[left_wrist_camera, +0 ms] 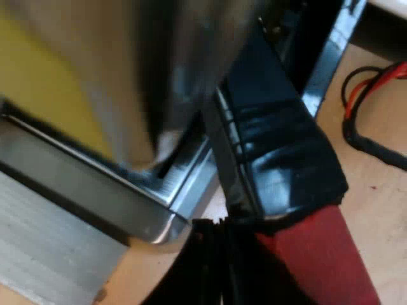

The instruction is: Put the handle in the coffee machine

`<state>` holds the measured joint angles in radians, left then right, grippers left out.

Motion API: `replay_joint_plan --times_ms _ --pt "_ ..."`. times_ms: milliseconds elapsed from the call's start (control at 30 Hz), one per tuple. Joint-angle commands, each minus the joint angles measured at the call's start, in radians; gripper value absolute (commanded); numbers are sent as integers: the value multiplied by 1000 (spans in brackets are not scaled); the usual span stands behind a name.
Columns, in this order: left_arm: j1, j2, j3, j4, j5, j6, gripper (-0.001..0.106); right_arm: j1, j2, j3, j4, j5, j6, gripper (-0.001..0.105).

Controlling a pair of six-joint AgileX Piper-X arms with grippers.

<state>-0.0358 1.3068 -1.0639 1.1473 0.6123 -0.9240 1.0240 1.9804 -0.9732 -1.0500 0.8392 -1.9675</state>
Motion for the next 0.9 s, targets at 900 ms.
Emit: replay_joint_plan --times_ms 900 --pt "-58 -47 0 35 45 -180 0 150 -318 280 46 50 12 21"
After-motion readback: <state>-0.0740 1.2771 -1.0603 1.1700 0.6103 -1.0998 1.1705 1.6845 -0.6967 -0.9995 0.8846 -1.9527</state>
